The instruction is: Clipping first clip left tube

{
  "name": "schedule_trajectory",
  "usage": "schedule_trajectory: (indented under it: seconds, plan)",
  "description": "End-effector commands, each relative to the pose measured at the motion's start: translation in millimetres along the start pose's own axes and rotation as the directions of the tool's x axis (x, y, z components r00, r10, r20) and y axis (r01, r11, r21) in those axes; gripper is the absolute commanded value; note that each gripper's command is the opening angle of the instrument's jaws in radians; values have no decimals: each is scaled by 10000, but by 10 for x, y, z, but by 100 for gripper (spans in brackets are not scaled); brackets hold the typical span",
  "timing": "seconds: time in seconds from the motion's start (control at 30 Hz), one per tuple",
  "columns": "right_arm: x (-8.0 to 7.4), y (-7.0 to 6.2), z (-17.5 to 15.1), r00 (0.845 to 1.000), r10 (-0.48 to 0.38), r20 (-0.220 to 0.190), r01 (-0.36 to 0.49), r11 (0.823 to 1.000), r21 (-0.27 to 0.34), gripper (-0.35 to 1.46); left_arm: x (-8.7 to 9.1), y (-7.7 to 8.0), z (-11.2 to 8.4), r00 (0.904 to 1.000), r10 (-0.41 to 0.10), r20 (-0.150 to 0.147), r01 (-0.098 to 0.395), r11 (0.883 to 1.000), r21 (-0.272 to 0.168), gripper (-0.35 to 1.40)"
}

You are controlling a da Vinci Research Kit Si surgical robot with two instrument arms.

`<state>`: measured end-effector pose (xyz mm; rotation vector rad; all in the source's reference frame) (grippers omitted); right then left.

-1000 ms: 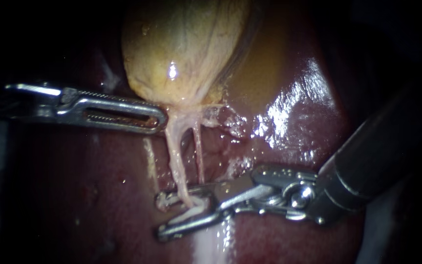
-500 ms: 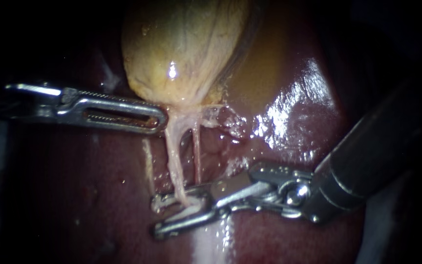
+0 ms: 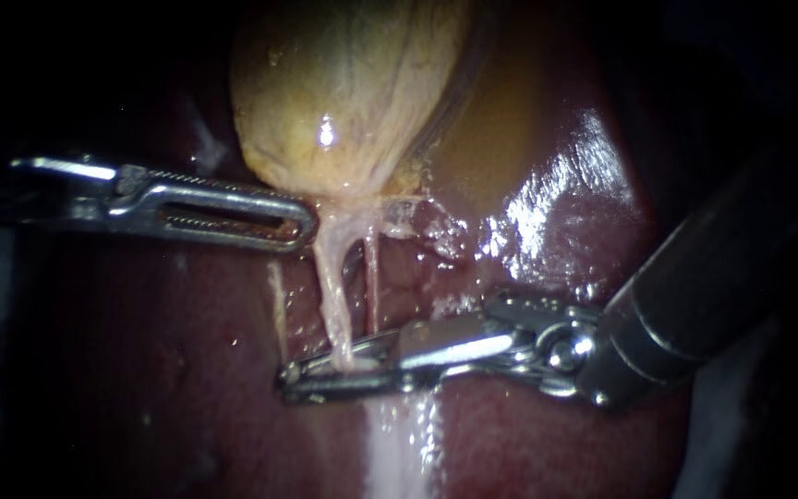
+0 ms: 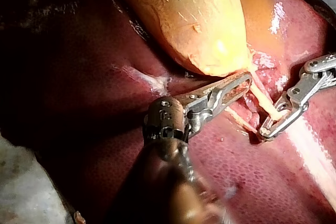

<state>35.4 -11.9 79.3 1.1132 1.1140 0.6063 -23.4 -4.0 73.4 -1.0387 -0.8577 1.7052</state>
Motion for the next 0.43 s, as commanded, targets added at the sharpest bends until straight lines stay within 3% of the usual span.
schedule_trajectory:
  seconds: [0.03,0.43]
  plan:
    - [0,0,0,10000,-15,3,15,10000,-15,-35,0,0,0,10000,3,1,-3,10000,-2,-35]
    - [0,0,0,10000,-16,3,16,10000,-15,-35,0,0,0,10000,3,2,-3,10000,-3,-35]
